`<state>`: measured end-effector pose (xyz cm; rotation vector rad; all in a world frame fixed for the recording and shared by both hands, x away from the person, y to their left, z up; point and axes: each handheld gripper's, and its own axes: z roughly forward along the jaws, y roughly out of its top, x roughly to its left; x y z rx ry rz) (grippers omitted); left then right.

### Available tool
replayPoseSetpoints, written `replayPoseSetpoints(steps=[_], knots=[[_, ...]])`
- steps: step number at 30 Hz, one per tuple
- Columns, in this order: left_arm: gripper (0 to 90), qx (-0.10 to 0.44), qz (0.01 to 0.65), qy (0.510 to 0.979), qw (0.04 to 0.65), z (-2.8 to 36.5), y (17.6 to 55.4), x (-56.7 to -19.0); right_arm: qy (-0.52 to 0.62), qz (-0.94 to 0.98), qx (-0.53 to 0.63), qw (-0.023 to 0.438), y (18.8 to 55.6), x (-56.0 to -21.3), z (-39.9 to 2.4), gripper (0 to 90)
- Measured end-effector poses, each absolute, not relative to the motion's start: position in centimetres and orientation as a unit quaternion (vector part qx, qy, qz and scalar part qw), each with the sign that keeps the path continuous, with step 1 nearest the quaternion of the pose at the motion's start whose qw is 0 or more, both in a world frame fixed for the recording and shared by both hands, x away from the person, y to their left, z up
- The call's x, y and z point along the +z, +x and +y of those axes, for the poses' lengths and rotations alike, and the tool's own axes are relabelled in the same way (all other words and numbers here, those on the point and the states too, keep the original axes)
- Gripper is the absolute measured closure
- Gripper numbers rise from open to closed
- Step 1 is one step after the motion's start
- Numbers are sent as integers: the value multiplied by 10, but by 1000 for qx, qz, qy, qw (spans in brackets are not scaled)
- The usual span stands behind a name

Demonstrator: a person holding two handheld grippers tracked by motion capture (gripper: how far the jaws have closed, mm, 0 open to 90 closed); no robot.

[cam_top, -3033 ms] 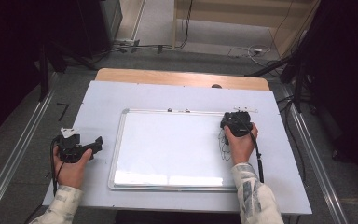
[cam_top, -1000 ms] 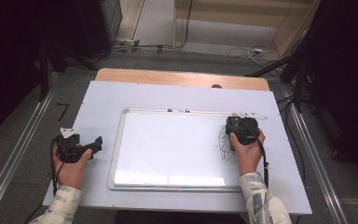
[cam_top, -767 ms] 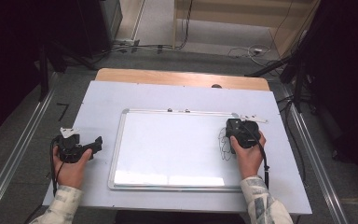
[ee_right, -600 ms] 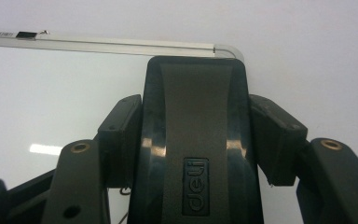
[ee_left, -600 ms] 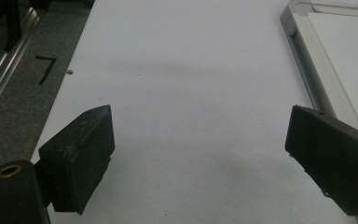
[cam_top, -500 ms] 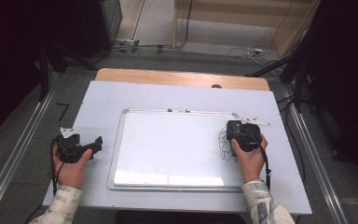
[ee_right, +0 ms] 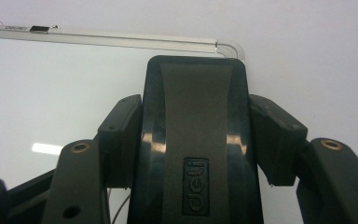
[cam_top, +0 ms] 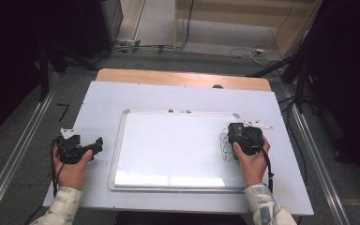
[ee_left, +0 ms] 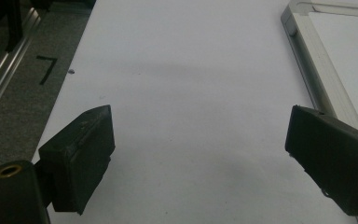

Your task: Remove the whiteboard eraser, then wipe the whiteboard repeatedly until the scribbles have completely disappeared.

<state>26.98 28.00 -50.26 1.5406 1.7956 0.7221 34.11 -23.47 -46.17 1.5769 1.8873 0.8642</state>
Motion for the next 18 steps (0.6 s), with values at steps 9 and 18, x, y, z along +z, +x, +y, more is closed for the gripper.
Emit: replayPoseSetpoints(steps=[9, 18], knots=[[88, 274, 685, 589, 329, 280, 270, -503, 583, 698, 324, 260, 332, -464, -233, 379], [89, 275, 684, 591, 327, 280, 270, -503, 575, 706, 322, 259, 316, -469, -229, 379]])
